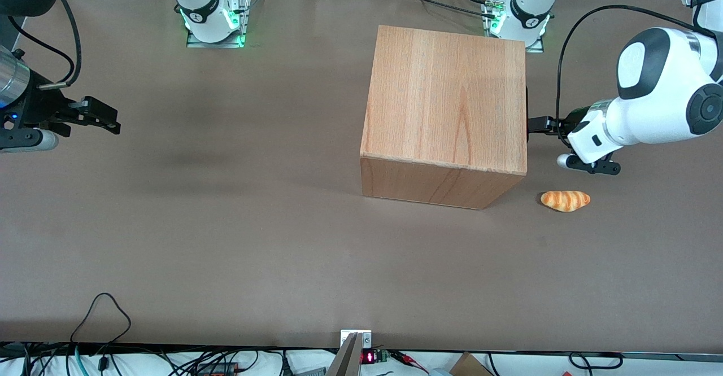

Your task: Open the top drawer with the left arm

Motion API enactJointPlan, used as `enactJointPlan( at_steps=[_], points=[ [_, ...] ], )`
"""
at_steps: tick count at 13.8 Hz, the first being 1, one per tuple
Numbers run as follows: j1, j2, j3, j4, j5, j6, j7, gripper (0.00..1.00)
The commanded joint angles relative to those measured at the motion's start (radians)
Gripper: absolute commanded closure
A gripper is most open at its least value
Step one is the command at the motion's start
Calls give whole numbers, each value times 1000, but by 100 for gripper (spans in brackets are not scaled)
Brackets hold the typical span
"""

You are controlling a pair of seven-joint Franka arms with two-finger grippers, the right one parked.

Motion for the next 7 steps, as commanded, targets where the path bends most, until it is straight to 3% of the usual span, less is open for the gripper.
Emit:
enactJointPlan(
  at_steps=[1, 7],
  points=[
    [5, 2, 0, -7, -32, 10, 44, 0],
    [3, 17, 0, -16, -29, 12, 55, 0]
  ],
)
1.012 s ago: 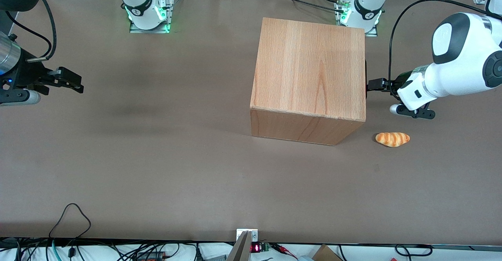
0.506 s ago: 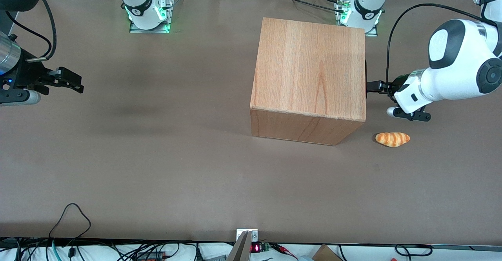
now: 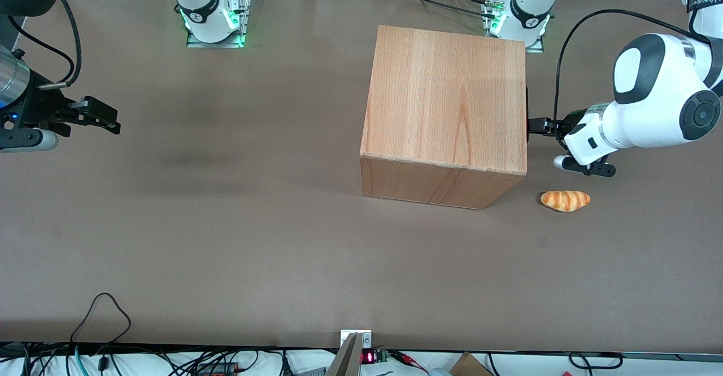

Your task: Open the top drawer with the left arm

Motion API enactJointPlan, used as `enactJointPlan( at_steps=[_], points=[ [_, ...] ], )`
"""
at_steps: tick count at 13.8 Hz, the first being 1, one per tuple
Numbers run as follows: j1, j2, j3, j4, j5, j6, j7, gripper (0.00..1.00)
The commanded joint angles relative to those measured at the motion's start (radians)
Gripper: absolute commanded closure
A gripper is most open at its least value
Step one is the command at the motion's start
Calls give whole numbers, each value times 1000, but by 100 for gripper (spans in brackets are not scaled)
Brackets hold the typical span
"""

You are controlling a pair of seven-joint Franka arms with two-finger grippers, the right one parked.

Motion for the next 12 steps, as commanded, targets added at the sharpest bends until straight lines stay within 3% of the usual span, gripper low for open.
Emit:
enactJointPlan(
  at_steps=[1, 12],
  points=[
    [3, 6, 0, -10, -26, 11, 32, 0],
    [14, 6, 3, -11, -7, 8, 54, 0]
  ],
)
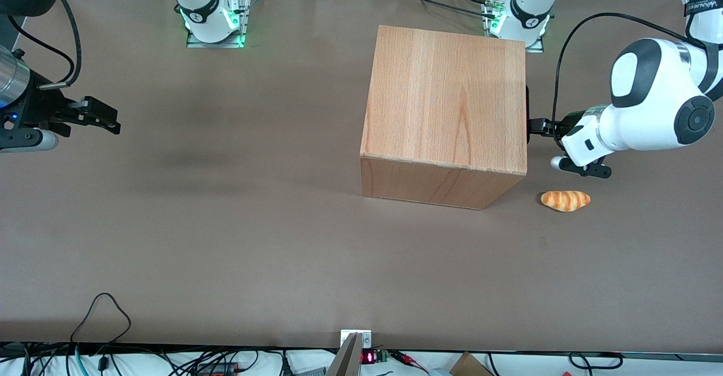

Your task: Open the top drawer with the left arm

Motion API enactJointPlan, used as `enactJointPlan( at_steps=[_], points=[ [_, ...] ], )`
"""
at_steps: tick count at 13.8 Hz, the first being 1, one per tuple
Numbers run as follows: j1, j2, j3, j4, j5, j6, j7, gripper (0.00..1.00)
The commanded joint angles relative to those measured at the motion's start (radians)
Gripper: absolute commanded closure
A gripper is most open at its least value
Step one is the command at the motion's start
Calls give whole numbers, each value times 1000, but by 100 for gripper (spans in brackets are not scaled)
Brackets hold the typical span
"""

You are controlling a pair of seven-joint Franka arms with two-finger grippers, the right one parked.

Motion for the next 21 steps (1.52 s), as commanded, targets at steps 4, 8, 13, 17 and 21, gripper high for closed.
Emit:
enactJointPlan(
  at_steps=[4, 8, 13, 17, 21],
  points=[
    [16, -3, 4, -5, 22, 5, 34, 0],
    [27, -3, 5, -5, 43, 5, 34, 0],
    [45, -3, 8, 4, 70, 5, 36, 0],
    [69, -3, 13, 9, 96, 10, 36, 0],
    [106, 3, 13, 23, 123, 14, 73, 0]
  ],
)
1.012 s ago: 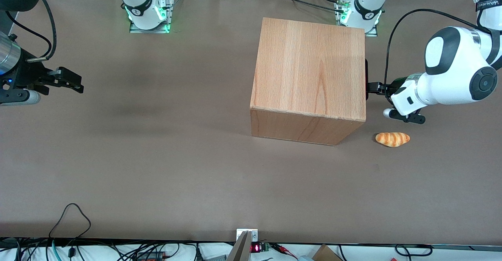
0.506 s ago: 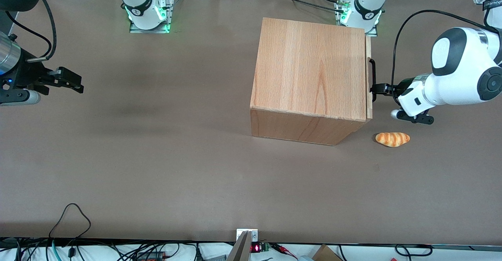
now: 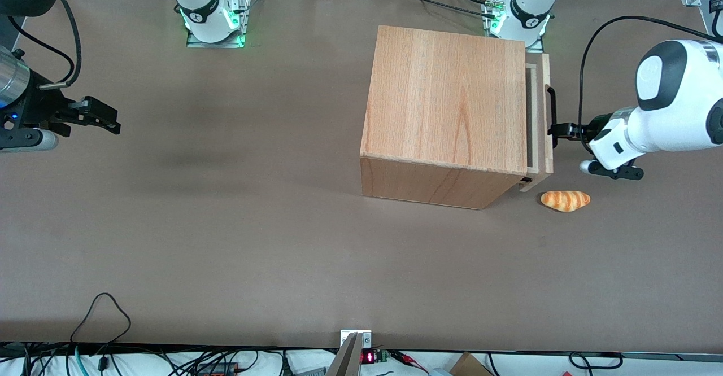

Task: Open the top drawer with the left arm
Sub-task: 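Pull the handle with the left gripper, sliding the drawer out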

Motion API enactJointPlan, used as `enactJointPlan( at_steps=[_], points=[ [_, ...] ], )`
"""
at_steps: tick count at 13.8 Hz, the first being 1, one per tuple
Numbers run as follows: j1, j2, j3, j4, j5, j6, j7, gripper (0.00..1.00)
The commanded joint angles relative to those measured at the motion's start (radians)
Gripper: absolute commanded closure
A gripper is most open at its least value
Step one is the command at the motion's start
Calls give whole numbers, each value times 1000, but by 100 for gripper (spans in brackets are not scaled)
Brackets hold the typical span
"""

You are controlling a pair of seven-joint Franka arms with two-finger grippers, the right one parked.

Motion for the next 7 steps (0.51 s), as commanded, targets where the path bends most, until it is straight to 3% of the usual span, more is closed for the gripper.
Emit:
enactJointPlan(
  at_steps=[1, 7],
  points=[
    [38, 3, -2, 18, 26, 5, 54, 0],
    [90, 5, -2, 42, 93, 7, 88, 0]
  ],
)
